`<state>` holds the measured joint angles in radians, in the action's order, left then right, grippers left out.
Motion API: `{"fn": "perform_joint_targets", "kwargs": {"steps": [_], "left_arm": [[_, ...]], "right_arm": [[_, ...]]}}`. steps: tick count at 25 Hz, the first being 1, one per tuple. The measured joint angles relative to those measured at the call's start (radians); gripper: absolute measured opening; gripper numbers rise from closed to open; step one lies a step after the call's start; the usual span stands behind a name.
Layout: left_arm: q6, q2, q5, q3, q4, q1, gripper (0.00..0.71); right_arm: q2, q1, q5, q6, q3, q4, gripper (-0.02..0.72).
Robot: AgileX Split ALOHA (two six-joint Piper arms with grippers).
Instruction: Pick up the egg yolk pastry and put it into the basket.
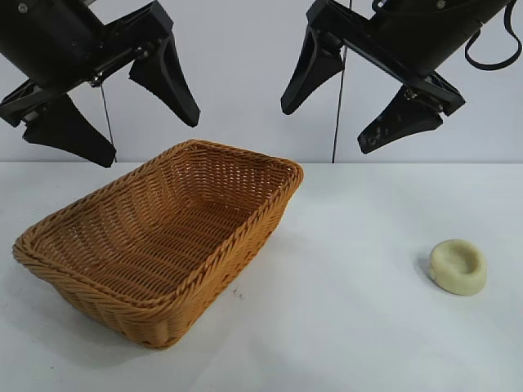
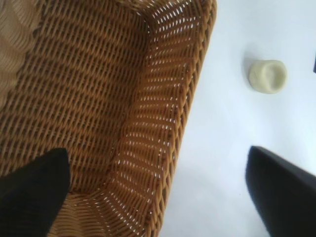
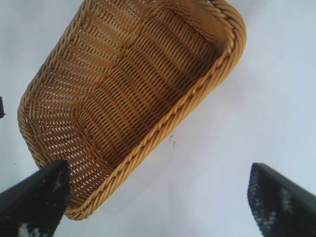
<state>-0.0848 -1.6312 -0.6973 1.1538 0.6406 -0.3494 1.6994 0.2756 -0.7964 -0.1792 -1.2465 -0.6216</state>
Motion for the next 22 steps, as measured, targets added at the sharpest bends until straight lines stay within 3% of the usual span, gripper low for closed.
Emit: {"fn": "perform_joint_targets", "kwargs": {"steps": [8,13,17,22], "left_arm": [[0.03,0.079,-0.068,0.003,-0.047,0.054,0.692],[0.238,0.171,-0.122,0.006,-0.159,0.055,0.692],[0.454,0.212,-0.171,0.006,-0.279,0.043,0.692],[0.718,0.222,-0.199,-0.001,-0.418,-0.022,0.692]], "right_arm": [[0.0,0.0,0.001,0.0,0.0,0.0,0.696],[0.0,0.0,0.001,0.0,0.0,0.0,0.696],[0.0,0.0,0.001,0.0,0.0,0.0,0.696],[0.0,0.0,0.003,0.0,0.0,0.0,0.696]]}}
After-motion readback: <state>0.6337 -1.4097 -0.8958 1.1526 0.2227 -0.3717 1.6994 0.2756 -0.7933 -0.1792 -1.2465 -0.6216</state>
